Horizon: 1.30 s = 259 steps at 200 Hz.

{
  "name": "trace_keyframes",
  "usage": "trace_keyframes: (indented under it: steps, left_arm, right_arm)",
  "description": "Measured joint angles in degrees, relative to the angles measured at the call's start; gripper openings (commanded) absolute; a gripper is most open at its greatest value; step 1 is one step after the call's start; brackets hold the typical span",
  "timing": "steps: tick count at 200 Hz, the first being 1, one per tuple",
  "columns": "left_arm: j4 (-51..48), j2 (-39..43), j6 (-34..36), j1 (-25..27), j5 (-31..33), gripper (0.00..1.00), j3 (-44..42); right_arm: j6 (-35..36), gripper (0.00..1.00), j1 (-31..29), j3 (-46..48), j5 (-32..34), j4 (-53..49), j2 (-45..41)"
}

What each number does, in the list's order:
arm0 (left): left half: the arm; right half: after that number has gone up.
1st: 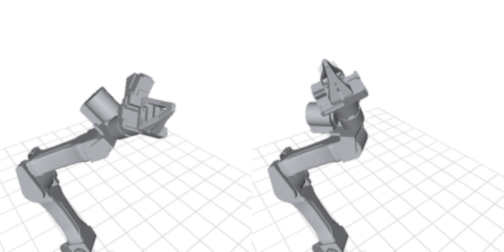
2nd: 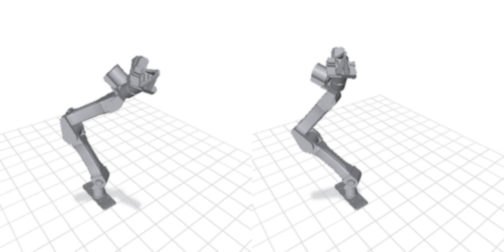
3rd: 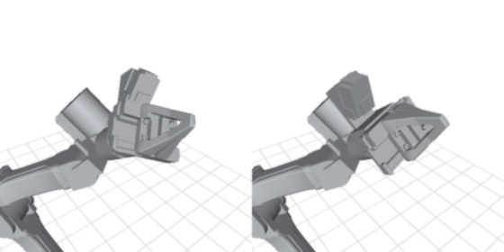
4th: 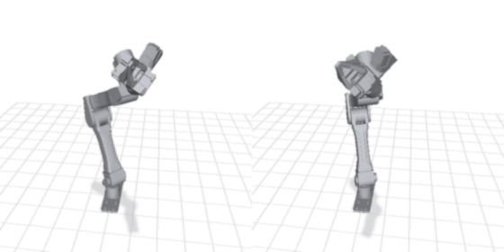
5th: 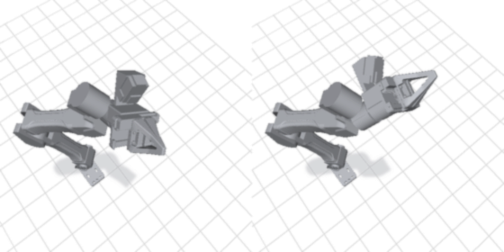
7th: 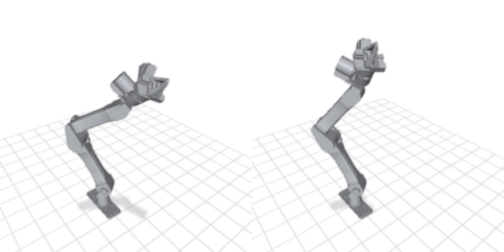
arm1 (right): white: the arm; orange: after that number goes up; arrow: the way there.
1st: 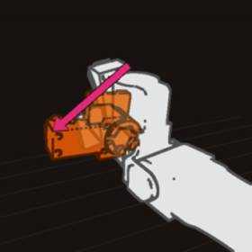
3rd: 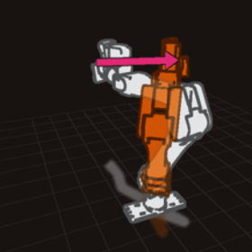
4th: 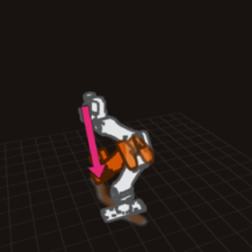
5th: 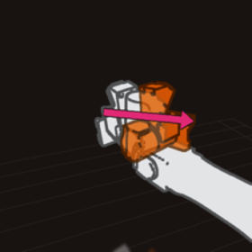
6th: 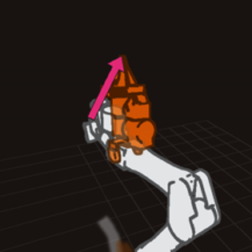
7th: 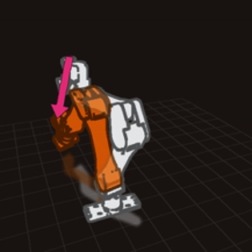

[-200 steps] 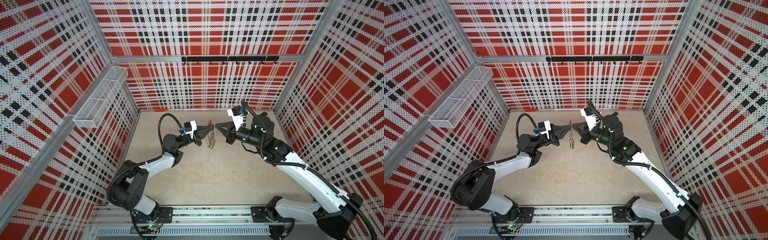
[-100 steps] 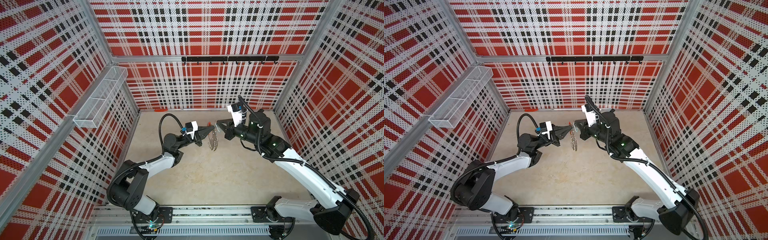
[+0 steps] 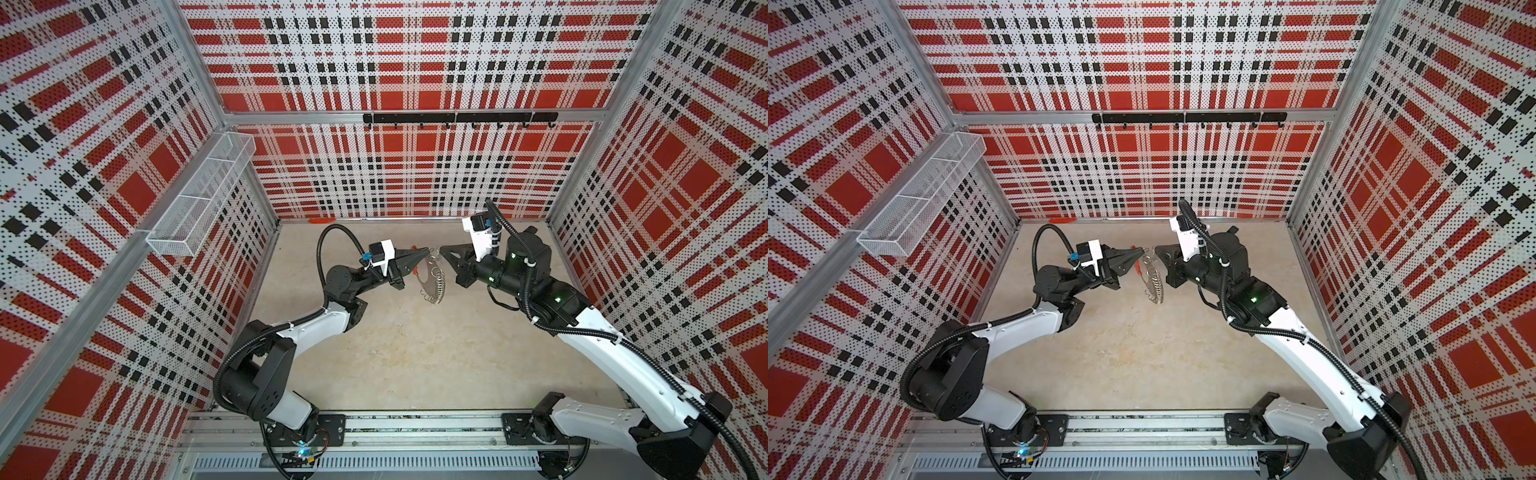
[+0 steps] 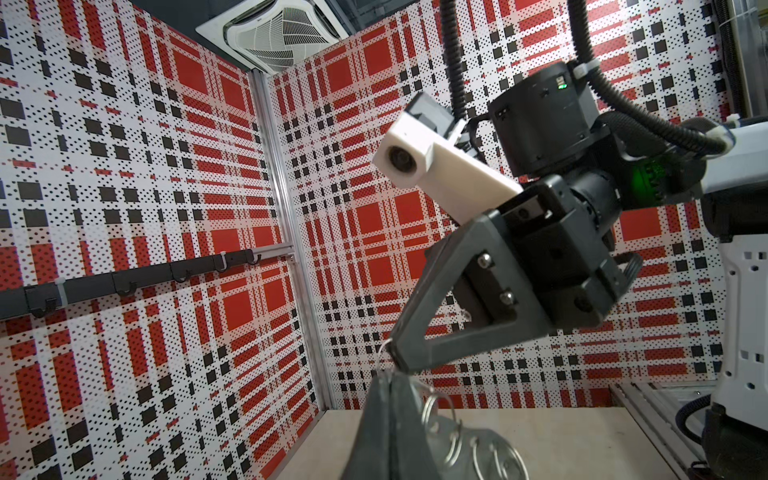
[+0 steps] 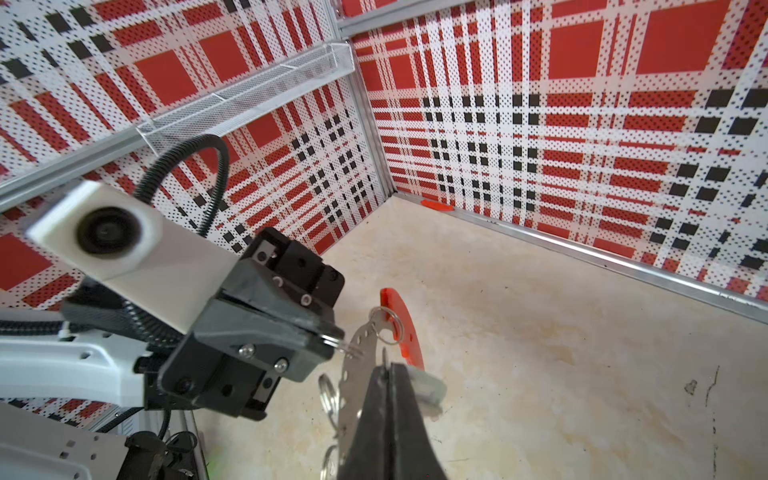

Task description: Put the keys on the keyring

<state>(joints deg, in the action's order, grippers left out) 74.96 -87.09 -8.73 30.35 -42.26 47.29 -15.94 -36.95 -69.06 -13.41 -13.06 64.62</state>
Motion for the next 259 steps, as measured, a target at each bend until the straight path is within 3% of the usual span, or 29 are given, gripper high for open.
trace_keyframes:
  steps: [86, 259]
  left_arm:
    - [-0.07, -0.2, 0.0, -0.04, 0.04, 0.0, 0.02]
    - [-0.02, -0.57, -0.13, -0.2, 0.07, 0.0, 0.02]
  right_arm:
    - [0.7, 0.0, -0.02, -0.46, -5.31, 0.85, 1.88]
    - [0.76, 0.0, -0.02, -0.66, -4.83, 0.46, 2.86]
